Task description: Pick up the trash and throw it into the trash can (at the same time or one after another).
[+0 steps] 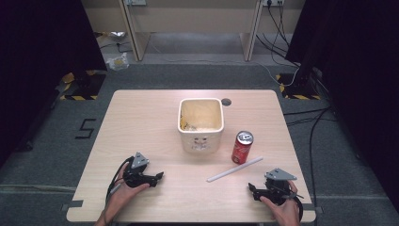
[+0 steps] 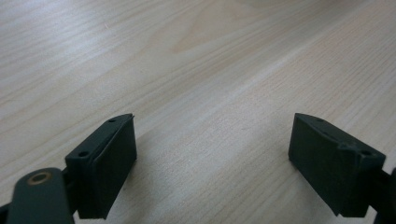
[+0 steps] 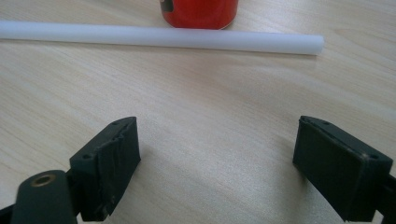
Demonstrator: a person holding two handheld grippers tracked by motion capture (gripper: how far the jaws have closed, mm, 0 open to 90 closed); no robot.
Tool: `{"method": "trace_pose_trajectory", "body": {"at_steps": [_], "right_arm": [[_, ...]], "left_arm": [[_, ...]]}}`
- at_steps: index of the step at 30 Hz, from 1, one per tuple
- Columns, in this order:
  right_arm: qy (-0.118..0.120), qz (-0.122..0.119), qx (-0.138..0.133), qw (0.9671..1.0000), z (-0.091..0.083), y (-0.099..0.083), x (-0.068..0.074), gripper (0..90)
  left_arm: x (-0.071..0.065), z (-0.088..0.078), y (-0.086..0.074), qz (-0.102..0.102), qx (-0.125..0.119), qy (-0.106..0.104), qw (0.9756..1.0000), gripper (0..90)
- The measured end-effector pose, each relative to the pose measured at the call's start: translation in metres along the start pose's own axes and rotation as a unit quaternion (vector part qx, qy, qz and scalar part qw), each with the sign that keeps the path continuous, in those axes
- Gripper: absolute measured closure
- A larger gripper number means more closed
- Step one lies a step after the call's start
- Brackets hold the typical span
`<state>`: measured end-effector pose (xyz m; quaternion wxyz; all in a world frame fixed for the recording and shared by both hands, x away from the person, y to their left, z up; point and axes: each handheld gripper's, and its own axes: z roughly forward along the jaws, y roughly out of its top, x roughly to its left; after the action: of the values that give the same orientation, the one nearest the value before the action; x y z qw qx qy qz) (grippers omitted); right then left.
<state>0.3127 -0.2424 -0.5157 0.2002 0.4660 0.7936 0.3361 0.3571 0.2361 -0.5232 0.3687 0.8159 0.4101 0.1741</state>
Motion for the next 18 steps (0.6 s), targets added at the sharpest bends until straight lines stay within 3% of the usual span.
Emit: {"method": "trace_pose_trajectory", "body": {"at_steps": [18], "right_arm": [[-0.006, -0.017, -0.040, 0.9990, -0.016, 0.018, 0.002, 15.1]], "left_arm": [[0.000, 0.000, 0.000, 0.000, 0.000, 0.000, 1.0000, 14.2]]}}
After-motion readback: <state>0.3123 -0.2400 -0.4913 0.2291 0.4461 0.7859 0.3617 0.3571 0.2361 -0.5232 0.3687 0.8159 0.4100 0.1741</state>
